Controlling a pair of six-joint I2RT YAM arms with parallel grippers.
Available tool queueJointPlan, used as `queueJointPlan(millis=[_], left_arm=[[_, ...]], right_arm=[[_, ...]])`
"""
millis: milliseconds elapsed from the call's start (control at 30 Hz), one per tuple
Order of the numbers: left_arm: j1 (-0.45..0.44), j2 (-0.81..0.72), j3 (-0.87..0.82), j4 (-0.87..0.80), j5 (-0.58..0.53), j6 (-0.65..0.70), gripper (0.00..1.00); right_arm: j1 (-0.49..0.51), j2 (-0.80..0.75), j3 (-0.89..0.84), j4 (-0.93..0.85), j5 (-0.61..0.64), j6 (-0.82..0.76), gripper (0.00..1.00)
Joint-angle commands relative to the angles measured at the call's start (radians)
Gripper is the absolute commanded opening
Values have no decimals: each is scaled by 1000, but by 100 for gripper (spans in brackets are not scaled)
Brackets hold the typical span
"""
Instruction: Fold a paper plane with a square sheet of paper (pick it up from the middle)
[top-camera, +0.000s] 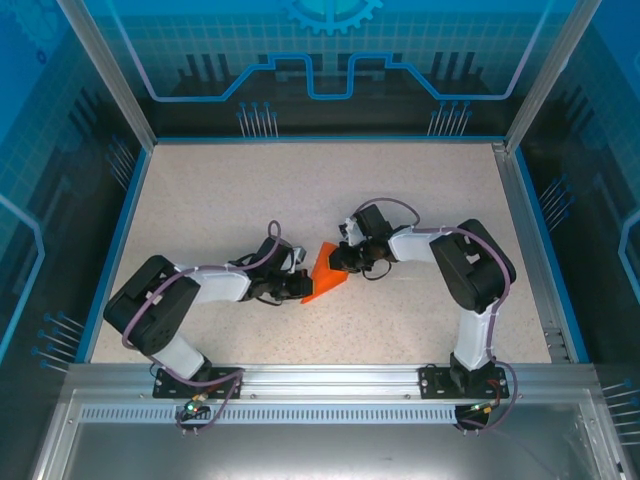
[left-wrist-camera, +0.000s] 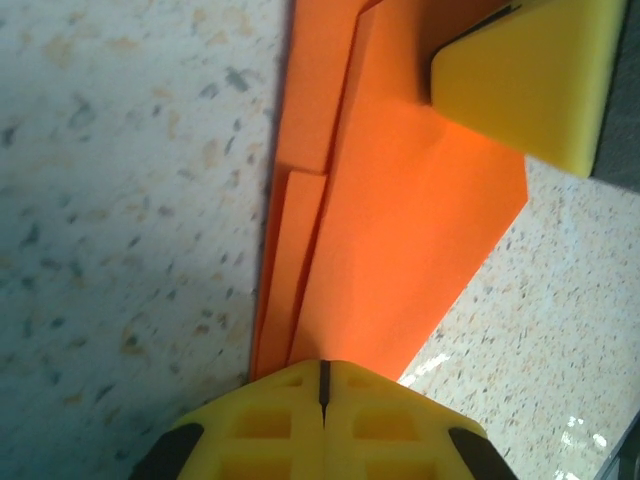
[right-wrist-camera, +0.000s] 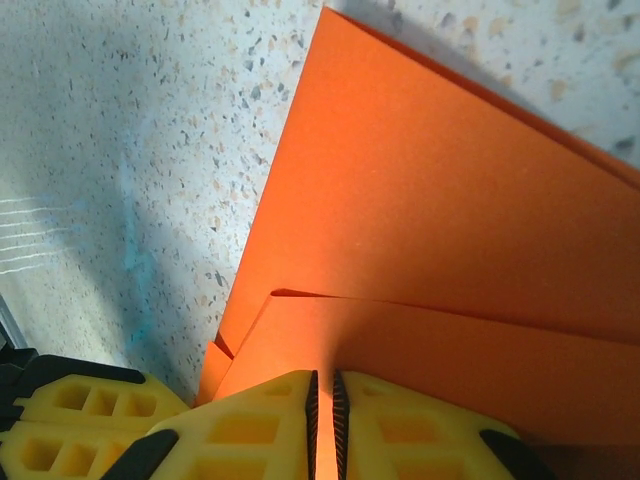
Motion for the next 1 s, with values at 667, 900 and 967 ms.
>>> queueJointPlan(millis=[667, 900, 967], left_arm=[[6, -69, 11, -65, 145, -68, 19], [18, -38, -15, -129, 74, -44, 17], [20, -34, -41, -127, 68, -47, 16]], right_arm=[[0, 70, -52, -41, 89, -29, 16], [0, 69, -55, -47, 92, -33, 16], [-1, 69, -53, -51, 95, -36, 16]])
